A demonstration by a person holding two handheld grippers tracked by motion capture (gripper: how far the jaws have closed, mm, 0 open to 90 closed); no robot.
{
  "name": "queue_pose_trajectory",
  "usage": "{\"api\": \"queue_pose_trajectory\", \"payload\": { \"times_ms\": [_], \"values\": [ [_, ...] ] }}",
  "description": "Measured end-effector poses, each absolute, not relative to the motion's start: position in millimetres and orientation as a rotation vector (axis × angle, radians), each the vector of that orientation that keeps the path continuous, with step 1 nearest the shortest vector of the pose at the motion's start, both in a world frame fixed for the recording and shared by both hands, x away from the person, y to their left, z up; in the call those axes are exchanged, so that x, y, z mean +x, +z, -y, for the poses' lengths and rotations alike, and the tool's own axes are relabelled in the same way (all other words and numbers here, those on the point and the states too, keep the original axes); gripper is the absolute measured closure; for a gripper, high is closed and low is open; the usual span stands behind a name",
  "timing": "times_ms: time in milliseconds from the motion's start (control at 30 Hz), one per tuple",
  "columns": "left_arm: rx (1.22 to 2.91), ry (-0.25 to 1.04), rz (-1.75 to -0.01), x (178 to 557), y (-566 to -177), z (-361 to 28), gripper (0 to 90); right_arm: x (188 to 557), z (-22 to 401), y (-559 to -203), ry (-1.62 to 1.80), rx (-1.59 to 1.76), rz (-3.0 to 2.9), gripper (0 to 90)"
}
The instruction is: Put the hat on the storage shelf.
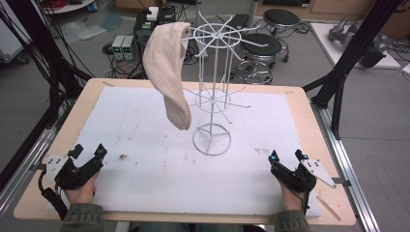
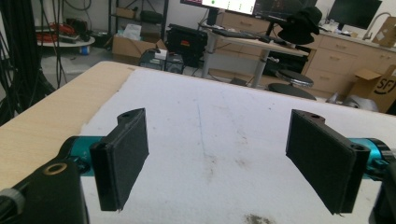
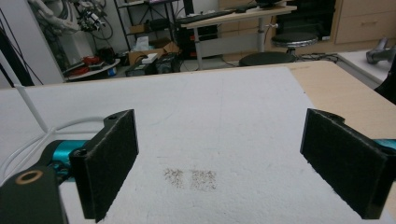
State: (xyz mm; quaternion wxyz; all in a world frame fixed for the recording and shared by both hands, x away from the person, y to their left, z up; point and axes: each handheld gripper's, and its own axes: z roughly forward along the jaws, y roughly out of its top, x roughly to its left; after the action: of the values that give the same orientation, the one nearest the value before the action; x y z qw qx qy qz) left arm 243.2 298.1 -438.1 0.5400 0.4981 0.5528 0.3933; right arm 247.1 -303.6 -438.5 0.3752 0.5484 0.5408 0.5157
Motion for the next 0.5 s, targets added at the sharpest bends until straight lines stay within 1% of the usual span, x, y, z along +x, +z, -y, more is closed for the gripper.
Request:
{"api": "queue_pose_trajectory", "payload": {
  "times_ms": [500],
  "values": [
    [1.19,0.918,-1.287,244.0,-436.5,-292.9,22.3,244.5,306.9,-438.8,1.329,1.427,-1.376,10.2]
  ]
}}
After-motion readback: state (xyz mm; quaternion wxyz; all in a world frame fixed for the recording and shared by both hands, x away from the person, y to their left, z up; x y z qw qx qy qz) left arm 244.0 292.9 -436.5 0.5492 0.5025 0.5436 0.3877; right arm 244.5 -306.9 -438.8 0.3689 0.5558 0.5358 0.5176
